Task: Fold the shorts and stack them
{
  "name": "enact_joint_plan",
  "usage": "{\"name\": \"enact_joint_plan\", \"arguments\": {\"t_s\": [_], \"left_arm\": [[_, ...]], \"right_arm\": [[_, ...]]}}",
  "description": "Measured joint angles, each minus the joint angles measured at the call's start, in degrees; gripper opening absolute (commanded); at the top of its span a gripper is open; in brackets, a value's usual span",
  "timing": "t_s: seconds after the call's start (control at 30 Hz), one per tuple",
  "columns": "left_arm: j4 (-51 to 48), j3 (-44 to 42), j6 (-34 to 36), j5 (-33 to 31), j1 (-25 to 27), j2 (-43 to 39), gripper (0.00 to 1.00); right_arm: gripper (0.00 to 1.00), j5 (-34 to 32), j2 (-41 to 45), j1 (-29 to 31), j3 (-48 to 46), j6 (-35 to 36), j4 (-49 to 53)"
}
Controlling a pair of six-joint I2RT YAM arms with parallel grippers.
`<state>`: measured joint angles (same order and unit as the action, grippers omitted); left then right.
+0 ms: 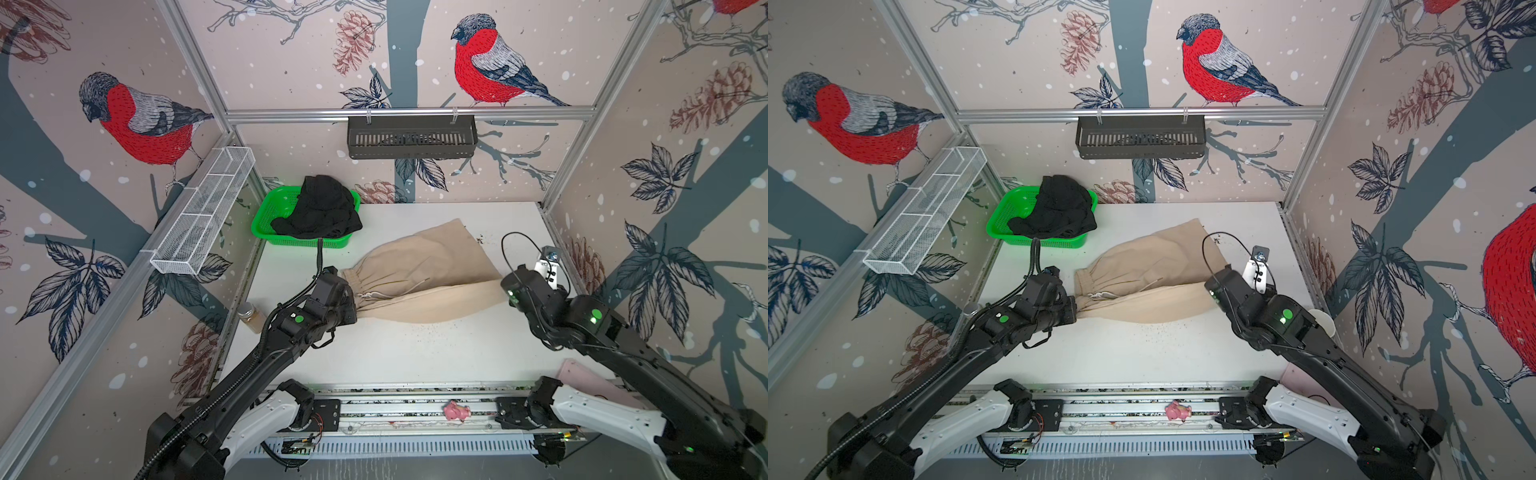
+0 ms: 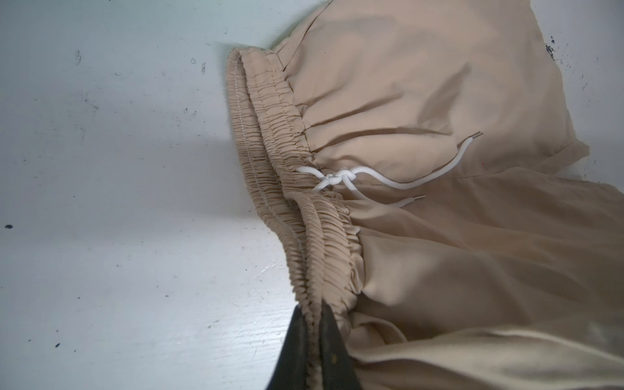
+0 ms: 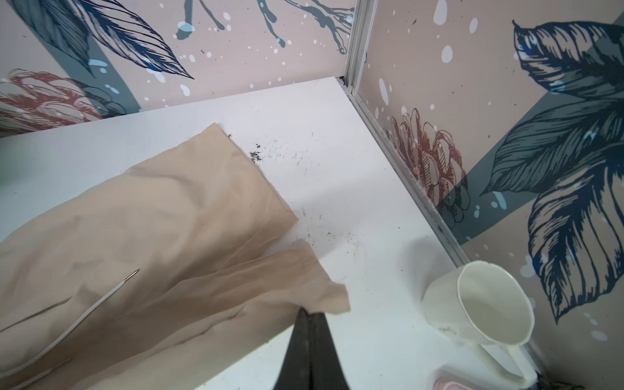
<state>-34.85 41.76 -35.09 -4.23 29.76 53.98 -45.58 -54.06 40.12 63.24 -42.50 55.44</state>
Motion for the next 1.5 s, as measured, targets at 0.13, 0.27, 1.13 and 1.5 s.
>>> {"name": "enact_joint_plan", "arguments": {"t_s": [0.13,0.27,1.13,1.5], "left_arm": [[0.22,1.86,-0.63,1.95,-1.57,2.47,0.00],[-0.83,5.81,0.09,3.04,-5.18,5.66,0.00],[-10.58,6.43,3.50,4.66,-7.19,-6.80,0.00],[-6.45,0.44,0.74,3.63,-7.19,-6.54,0.00]], "right_arm": [[0.01,9.27,-5.70,-11.21,1.05,14.91,-12.57],[0.01,12.87,-14.32,-14.32,7.10,26.43,-21.31],[0.18,0.98,5.27,0.02,5.66,25.75,-10.93],[0.52,31.10,7.76,-11.96,-20.37,10.19,-8.98]]}}
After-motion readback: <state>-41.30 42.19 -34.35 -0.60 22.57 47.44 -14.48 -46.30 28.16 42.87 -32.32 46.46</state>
